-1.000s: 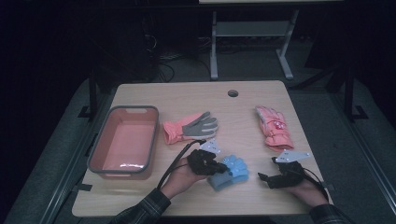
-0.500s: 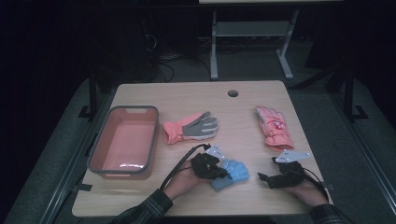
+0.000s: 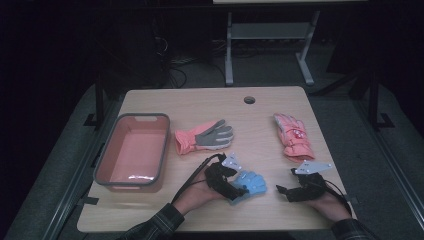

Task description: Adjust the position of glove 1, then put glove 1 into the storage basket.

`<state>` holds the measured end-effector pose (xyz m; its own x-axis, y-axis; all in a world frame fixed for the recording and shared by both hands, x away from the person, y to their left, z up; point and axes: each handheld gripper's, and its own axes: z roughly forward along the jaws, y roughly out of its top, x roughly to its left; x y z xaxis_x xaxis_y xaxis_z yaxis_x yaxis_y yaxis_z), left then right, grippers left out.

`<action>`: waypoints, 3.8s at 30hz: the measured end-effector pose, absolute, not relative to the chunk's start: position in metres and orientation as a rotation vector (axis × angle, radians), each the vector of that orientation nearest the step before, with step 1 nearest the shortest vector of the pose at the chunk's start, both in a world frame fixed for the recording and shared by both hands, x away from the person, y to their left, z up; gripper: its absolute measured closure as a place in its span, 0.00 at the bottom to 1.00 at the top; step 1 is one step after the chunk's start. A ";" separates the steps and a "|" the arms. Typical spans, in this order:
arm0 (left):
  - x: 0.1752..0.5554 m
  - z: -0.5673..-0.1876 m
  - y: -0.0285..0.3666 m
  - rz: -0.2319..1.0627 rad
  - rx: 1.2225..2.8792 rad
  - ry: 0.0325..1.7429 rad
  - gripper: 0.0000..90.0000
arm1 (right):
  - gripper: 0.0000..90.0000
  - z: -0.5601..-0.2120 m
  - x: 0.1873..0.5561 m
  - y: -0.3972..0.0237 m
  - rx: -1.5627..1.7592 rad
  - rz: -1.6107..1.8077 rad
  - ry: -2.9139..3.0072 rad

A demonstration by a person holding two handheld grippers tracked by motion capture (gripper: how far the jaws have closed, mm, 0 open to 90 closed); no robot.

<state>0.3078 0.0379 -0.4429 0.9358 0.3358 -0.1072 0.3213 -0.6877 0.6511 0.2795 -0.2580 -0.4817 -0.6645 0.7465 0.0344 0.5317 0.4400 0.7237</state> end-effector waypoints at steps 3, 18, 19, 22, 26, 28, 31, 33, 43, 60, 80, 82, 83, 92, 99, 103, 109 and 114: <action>0.307 -0.444 0.031 0.034 2.370 0.465 0.20 | 0.15 -0.482 0.280 -0.258 1.100 1.050 2.408; 0.308 -0.463 0.015 0.043 2.440 0.471 0.17 | 0.15 -0.482 0.280 -0.258 1.103 1.052 2.403; 0.307 -0.464 0.014 0.055 2.442 0.464 0.17 | 0.15 -0.482 0.280 -0.258 1.102 1.052 2.403; 0.305 -0.464 0.013 0.076 2.442 0.465 0.17 | 0.15 -0.482 0.280 -0.258 1.102 1.052 2.404; 0.303 -0.464 0.014 0.110 2.462 0.432 0.21 | 0.15 -0.482 0.280 -0.258 1.101 1.050 2.405; 0.302 -0.463 0.014 0.127 2.469 0.421 0.24 | 0.15 -0.482 0.280 -0.258 1.102 1.052 2.403; 0.301 -0.463 0.014 0.128 2.466 0.419 0.32 | 0.15 -0.482 0.280 -0.258 1.102 1.050 2.405; 0.301 -0.461 0.016 0.122 2.469 0.413 0.35 | 0.15 -0.482 0.280 -0.258 1.101 1.049 2.405; 0.306 -0.457 0.023 0.113 2.476 0.396 0.69 | 0.15 -0.482 0.280 -0.258 1.103 1.049 2.404; 0.315 -0.446 0.036 -0.042 2.397 0.455 0.79 | 0.15 -0.482 0.280 -0.258 1.103 1.048 2.405; 0.328 -0.412 0.070 -0.036 2.351 0.529 0.79 | 0.15 -0.482 0.280 -0.258 1.105 1.049 2.404; 0.330 -0.409 0.074 -0.035 2.352 0.541 0.79 | 0.15 -0.482 0.280 -0.258 1.103 1.048 2.405; 0.331 -0.407 0.076 -0.034 2.346 0.550 0.79 | 0.15 -0.482 0.280 -0.258 1.102 1.047 2.405; 0.337 -0.390 0.099 -0.004 2.314 0.604 0.79 | 0.15 -0.482 0.280 -0.258 1.101 1.050 2.403; 0.343 -0.380 0.119 0.017 2.279 0.666 0.79 | 0.15 -0.482 0.280 -0.258 1.102 1.051 2.402; 0.345 -0.373 0.131 0.041 2.272 0.692 0.79 | 0.15 -0.482 0.280 -0.258 1.102 1.051 2.403; 0.349 -0.366 0.147 0.079 2.263 0.723 0.79 | 0.15 -0.482 0.280 -0.258 1.102 1.049 2.404; 0.352 -0.360 0.162 0.101 2.240 0.755 0.79 | 0.15 -0.482 0.280 -0.258 1.103 1.051 2.402</action>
<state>0.3520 0.1617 -0.3598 0.8221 0.5481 -0.1540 0.4881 -0.5393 0.6862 0.2800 -0.2578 -0.4817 -0.6621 0.7487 0.0334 0.5327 0.4387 0.7237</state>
